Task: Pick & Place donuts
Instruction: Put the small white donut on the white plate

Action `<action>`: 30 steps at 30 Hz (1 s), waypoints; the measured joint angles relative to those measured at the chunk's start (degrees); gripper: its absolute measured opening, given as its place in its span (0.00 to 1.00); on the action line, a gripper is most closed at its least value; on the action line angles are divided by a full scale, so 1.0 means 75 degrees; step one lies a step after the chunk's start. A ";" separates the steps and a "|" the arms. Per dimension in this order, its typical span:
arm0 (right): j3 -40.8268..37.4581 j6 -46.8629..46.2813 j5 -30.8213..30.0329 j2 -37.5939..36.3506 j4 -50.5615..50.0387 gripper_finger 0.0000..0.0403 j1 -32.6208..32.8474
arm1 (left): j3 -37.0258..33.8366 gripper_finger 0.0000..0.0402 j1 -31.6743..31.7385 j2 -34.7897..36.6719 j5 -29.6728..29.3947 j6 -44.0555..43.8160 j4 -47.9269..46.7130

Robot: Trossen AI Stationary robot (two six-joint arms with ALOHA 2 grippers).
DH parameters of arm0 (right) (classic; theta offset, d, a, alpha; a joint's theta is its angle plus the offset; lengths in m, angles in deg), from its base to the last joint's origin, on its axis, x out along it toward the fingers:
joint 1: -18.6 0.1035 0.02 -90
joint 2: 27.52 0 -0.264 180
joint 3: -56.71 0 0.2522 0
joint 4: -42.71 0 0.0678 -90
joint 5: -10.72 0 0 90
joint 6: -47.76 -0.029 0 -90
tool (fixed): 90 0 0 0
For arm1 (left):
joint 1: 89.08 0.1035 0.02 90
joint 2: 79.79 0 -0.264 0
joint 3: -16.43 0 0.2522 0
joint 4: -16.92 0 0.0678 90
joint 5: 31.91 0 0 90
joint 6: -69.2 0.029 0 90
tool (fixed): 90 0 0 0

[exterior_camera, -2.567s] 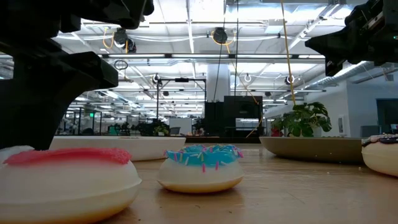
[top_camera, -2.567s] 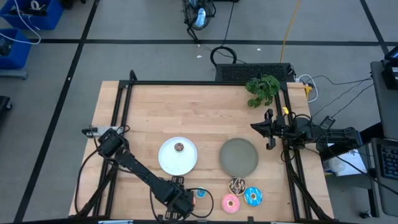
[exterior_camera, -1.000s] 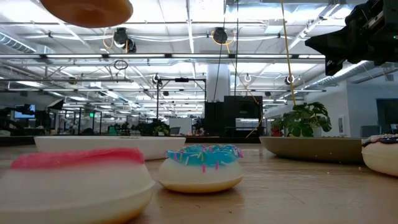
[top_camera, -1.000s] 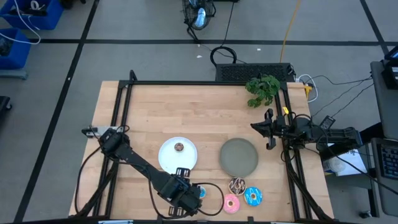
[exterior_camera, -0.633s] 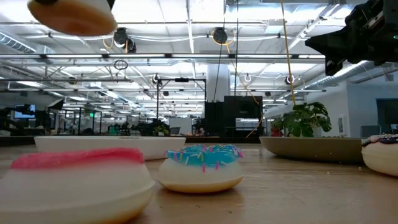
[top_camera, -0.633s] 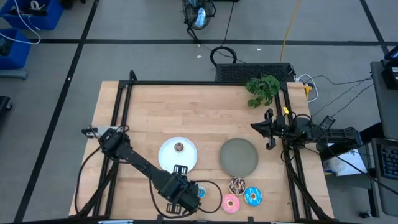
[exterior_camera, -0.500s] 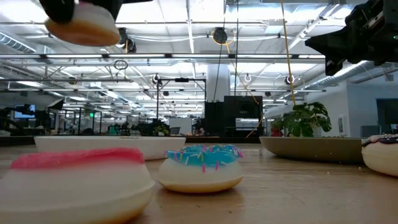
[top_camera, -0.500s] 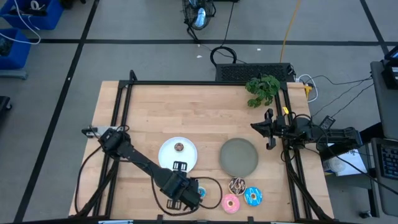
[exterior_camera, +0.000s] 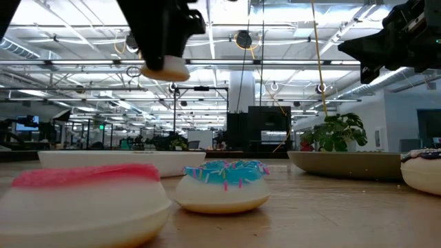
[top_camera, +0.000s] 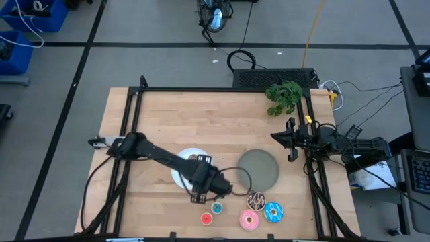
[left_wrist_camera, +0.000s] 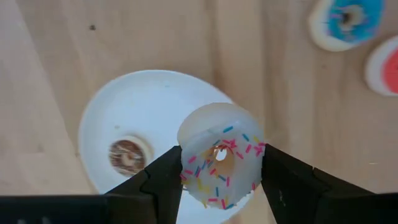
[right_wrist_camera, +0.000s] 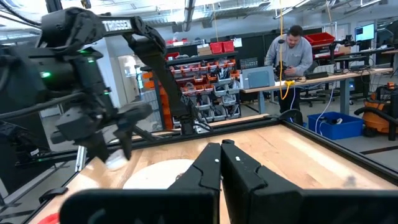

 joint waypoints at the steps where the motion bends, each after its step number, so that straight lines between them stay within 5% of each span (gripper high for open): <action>1: -0.0002 0.0000 0.0000 0.0000 0.0000 0.00 0.0000 | 0.0000 0.50 0.0087 0.0000 -0.0006 0.0108 0.0000; 12: -0.0001 0.0000 0.0005 0.0001 -0.0001 0.00 0.0000 | -0.0012 0.50 0.0618 0.0092 0.0275 0.0902 0.0055; 21: -0.0001 -0.0025 0.0020 0.0003 -0.0055 0.00 0.0000 | -0.0129 0.50 0.0469 0.0988 0.0239 0.0388 0.0019; 30: 0.0001 -0.0055 0.0020 0.0006 -0.0052 0.00 0.0000 | -0.2720 0.50 0.0309 0.3015 -0.0224 -0.0729 0.0980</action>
